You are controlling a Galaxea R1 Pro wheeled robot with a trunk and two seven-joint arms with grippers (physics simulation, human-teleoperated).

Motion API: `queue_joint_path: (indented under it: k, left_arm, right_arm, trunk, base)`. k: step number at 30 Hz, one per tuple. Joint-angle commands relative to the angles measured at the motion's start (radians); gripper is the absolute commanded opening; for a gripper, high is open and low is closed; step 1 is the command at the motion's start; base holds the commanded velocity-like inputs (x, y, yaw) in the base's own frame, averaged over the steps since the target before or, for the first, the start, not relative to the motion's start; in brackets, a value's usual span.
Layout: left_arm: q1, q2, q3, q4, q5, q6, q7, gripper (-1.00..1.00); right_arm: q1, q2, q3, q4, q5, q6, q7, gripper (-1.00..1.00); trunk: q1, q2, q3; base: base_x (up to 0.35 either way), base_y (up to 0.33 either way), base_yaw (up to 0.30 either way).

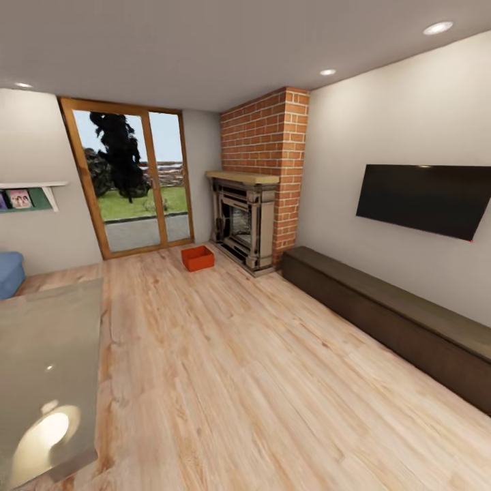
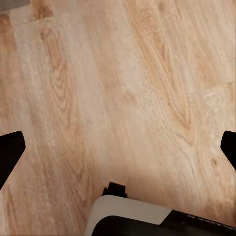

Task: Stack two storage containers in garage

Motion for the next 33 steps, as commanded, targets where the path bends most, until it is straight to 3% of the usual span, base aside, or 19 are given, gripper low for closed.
queue_joint_path:
  k: [1,33]
  left_arm:
    - [-0.002,0.000,0.000,0.005,0.004,-0.007,0.000,1.00]
    - [-0.002,0.000,0.000,0.005,0.004,-0.007,0.000,1.00]
  right_arm:
    - [-0.001,0.000,0.007,0.004,0.001,-0.007,0.000,1.00]
    - [-0.001,0.000,0.007,0.004,0.001,-0.007,0.000,1.00]
  trunk:
    - [0.001,-0.001,0.000]
    - [0.001,-0.001,0.000]
  base:
    - [0.325,-0.132,0.252]
    - [0.325,-0.135,0.252]
